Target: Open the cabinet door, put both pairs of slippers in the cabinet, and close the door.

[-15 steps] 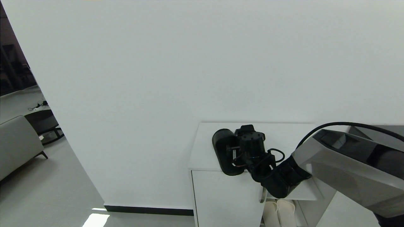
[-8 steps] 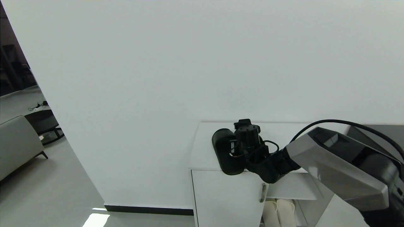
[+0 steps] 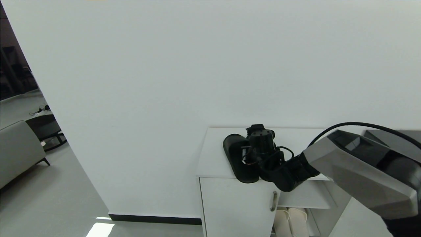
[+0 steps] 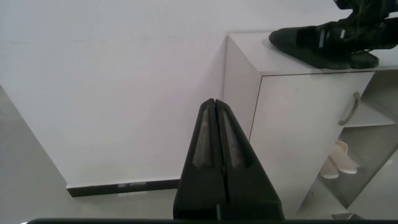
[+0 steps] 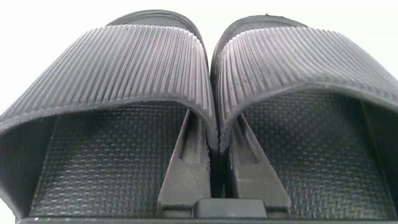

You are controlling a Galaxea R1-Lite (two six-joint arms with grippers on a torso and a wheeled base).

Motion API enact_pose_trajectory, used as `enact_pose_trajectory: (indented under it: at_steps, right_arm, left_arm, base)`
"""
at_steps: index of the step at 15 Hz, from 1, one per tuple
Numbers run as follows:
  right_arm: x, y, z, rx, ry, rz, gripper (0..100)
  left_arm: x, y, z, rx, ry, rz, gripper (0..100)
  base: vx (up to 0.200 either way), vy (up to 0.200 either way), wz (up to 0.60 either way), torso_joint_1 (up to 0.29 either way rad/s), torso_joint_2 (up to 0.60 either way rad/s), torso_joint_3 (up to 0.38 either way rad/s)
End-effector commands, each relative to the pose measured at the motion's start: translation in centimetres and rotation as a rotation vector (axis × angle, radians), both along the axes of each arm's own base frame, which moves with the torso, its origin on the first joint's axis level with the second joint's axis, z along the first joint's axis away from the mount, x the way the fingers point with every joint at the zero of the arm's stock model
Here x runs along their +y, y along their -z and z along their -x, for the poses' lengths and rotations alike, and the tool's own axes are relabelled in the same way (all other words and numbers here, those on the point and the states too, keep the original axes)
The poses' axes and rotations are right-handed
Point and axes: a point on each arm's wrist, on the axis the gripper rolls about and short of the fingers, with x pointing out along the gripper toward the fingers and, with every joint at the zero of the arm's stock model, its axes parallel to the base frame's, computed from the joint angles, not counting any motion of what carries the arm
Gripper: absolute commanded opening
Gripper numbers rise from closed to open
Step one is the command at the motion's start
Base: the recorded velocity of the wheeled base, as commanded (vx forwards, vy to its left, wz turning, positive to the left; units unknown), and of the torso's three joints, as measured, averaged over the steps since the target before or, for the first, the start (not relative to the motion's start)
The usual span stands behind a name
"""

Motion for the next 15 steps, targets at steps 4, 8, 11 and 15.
enact_pose_trajectory:
  at_steps: [4, 8, 11, 15]
  right_arm:
    - [-3.2, -6.6, 11.3, -0.039, -0.314, -0.131, 0]
    - [-6.2, -8.5, 18.8, 0.032, -0.615, -0.186, 0]
    - [-6.3, -8.6, 19.0, 0.034, -0.618, -0.198, 0]
    - [-6.6, -7.9, 19.3, 0.063, -0.627, -0.188, 0]
  left_arm:
    - [0.0, 0.0, 0.0, 0.002, 0.000, -0.001, 0]
    - [0.0, 0.0, 0.0, 0.001, 0.000, 0.000, 0]
    - [0.0, 0.0, 0.0, 0.001, 0.000, 0.000, 0]
    - [0.0, 0.0, 0.0, 0.001, 0.000, 0.007, 0]
  base:
    - [0.000, 0.000, 0.00, 0.000, 0.00, 0.000]
    - [0.000, 0.000, 0.00, 0.000, 0.00, 0.000]
    - [0.000, 0.000, 0.00, 0.000, 0.00, 0.000]
    - [-0.200, 0.000, 0.00, 0.012, 0.01, 0.000]
